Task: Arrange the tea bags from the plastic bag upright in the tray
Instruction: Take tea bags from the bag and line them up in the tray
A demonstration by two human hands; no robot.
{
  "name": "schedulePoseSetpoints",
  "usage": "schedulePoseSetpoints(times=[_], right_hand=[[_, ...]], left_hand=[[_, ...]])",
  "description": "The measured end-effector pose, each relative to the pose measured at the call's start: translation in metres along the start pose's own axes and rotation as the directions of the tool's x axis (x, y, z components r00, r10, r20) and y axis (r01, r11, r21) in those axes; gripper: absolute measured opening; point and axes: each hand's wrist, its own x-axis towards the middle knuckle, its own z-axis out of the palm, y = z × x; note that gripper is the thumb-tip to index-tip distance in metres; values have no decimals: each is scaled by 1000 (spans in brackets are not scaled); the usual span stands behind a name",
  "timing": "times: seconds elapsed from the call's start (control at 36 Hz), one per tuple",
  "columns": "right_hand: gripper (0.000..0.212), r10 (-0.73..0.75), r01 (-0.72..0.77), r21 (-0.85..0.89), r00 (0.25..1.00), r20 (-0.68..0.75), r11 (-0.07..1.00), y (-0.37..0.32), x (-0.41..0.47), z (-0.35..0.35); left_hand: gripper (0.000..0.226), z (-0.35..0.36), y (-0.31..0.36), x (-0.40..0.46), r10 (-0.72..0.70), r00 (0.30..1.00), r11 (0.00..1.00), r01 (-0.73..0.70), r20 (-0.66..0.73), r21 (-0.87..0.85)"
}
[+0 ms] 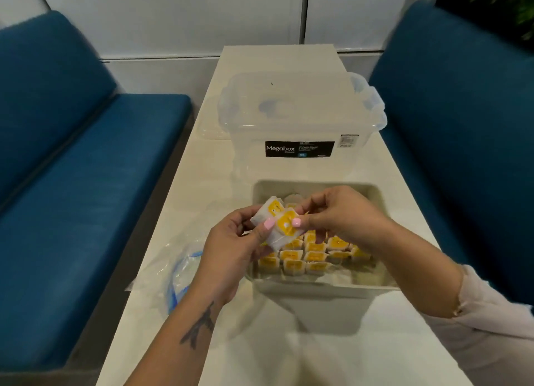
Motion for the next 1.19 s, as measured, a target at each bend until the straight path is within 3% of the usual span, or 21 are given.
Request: schedulePoseSetpoints(times=[0.25, 0.36, 0.47, 0.89, 1.19], right_hand=[[11, -42, -4, -334, 990, -131, 942, 22, -24, -37], [8, -3, -96, -594, 986, -164, 798, 31, -30, -42], [6, 9, -162, -748, 979, -205, 644, 46, -30, -39], [13, -16, -179, -850, 976, -216, 495, 80, -14, -16], [16, 1, -203, -843, 972, -233, 498, 82, -12, -15]], left_hand=[[23, 14, -23, 6, -86, 996, 996, 86, -30, -14], [18, 14, -24, 10, -51, 997, 999, 51, -61, -4], [22, 14, -23, 13, -18, 997, 1000, 18, -75, 3], [19, 11, -18, 12, 24, 997, 1000, -24, -70, 0], [21, 11, -15, 13, 34, 997, 999, -31, -65, 34]])
